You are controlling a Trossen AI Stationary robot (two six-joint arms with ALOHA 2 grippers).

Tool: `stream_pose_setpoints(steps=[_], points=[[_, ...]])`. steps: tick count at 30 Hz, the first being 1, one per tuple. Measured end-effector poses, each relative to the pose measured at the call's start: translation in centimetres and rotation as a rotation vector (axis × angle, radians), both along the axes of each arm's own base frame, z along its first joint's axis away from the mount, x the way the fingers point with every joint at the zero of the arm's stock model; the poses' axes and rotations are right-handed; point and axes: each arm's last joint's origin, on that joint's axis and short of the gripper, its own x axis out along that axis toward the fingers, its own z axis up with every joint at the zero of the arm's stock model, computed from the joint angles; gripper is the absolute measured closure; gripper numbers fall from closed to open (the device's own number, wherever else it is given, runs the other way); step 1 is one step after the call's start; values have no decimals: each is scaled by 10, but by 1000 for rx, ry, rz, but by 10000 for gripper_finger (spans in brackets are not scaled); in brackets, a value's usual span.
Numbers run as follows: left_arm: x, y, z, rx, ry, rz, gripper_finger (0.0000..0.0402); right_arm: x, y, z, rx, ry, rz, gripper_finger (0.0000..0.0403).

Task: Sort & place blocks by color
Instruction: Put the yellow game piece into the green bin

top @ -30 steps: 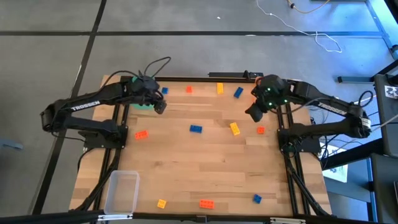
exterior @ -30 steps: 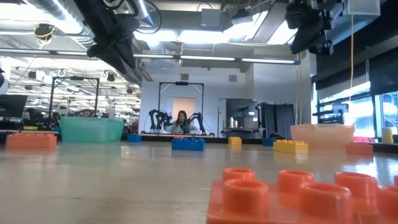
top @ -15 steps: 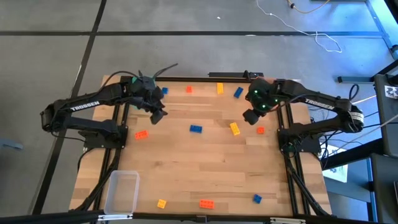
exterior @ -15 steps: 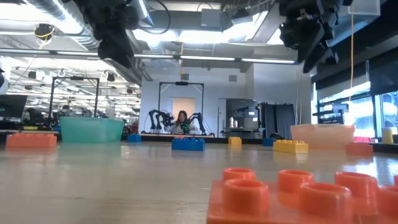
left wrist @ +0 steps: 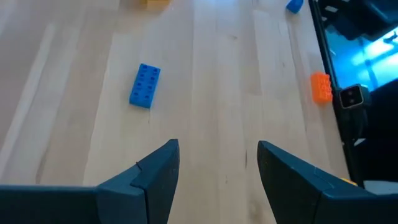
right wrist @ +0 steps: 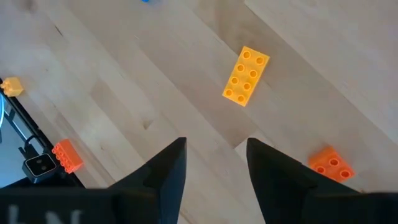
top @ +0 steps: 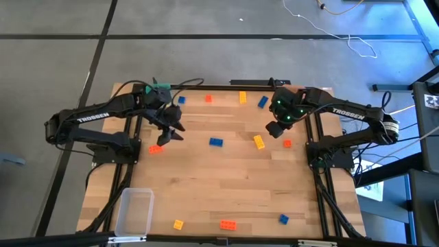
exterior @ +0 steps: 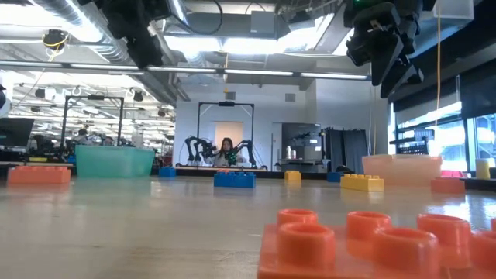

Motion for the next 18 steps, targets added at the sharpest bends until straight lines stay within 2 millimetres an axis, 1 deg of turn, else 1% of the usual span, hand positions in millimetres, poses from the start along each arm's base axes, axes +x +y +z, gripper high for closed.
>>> stream_pose_setpoints(steps=[4, 13, 18], points=[[1, 0, -1, 43, 15, 33, 195, 1, 0, 0, -5, -9, 1, 235], [-1, 7, -2, 224, 82, 216, 195, 5, -2, 2, -27, -60, 1, 235], [-2, 11, -2, 301, 111, 296, 195, 6, -3, 2, -9, -61, -44, 235]])
